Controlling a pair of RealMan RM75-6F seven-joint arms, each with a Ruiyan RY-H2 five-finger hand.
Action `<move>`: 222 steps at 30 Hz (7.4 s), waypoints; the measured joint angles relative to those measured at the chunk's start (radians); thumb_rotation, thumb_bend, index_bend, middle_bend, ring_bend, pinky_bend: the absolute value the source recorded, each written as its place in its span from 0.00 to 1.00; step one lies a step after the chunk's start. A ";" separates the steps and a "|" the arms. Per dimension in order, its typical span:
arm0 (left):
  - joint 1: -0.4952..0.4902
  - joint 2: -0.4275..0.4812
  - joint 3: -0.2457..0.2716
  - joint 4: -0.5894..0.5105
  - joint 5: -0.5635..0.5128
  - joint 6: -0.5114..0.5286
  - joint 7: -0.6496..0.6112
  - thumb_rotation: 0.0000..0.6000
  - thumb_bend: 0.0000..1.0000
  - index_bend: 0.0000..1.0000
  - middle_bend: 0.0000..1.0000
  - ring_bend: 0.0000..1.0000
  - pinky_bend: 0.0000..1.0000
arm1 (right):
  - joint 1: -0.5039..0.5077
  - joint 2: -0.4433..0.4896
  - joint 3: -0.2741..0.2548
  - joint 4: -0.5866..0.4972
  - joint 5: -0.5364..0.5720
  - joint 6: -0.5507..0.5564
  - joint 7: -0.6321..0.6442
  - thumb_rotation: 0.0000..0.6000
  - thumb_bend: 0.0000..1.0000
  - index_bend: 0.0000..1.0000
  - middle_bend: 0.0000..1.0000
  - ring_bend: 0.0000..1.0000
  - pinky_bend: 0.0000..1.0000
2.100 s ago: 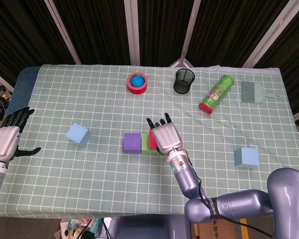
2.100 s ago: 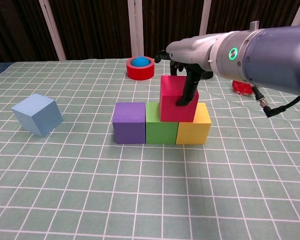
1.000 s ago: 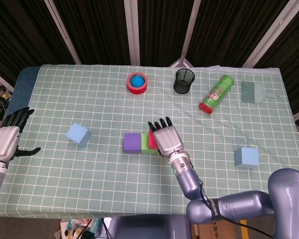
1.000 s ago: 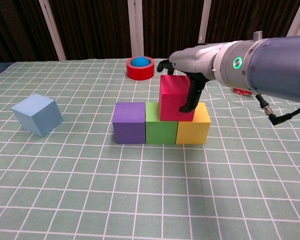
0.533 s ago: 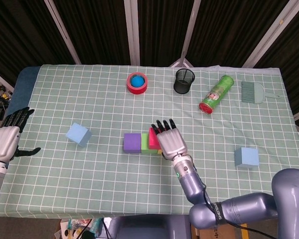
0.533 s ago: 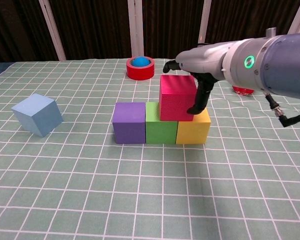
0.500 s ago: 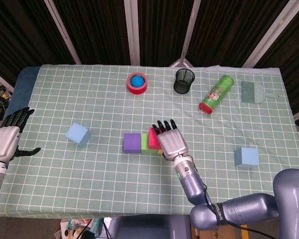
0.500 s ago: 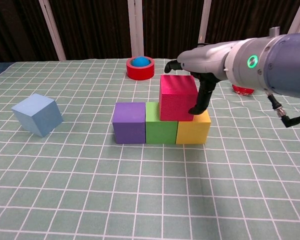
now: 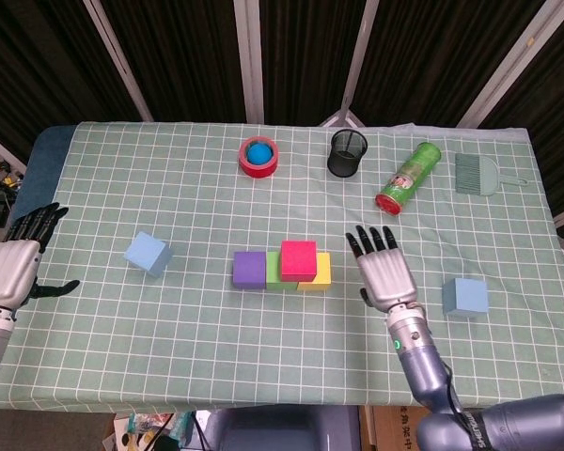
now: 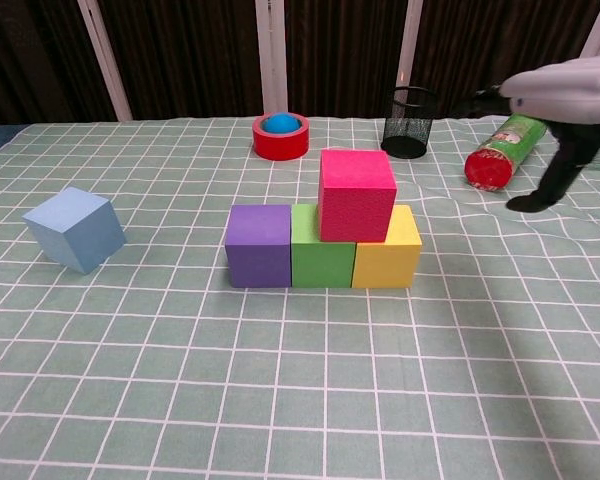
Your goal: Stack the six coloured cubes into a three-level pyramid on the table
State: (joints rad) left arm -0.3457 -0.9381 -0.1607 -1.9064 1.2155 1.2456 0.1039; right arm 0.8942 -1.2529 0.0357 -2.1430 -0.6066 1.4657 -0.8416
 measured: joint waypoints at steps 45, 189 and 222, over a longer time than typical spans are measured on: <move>-0.193 -0.121 -0.025 -0.084 -0.259 -0.105 0.432 1.00 0.10 0.00 0.16 0.00 0.06 | -0.580 0.237 -0.114 0.264 -0.591 -0.019 0.651 1.00 0.31 0.00 0.00 0.00 0.00; -0.646 -0.056 -0.066 -0.129 -0.772 -0.265 0.622 1.00 0.32 0.00 0.33 0.02 0.07 | -0.681 0.198 0.053 0.286 -0.555 -0.212 0.649 1.00 0.31 0.00 0.00 0.00 0.00; -1.072 -0.408 -0.151 -0.127 -1.282 0.118 0.957 1.00 0.33 0.00 0.32 0.02 0.07 | -0.673 0.218 0.060 0.287 -0.542 -0.270 0.746 1.00 0.31 0.00 0.00 0.00 0.00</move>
State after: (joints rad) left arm -1.4181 -1.3463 -0.3117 -2.0331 -0.0670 1.3631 1.0612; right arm 0.2209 -1.0352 0.0954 -1.8556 -1.1489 1.1952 -0.0956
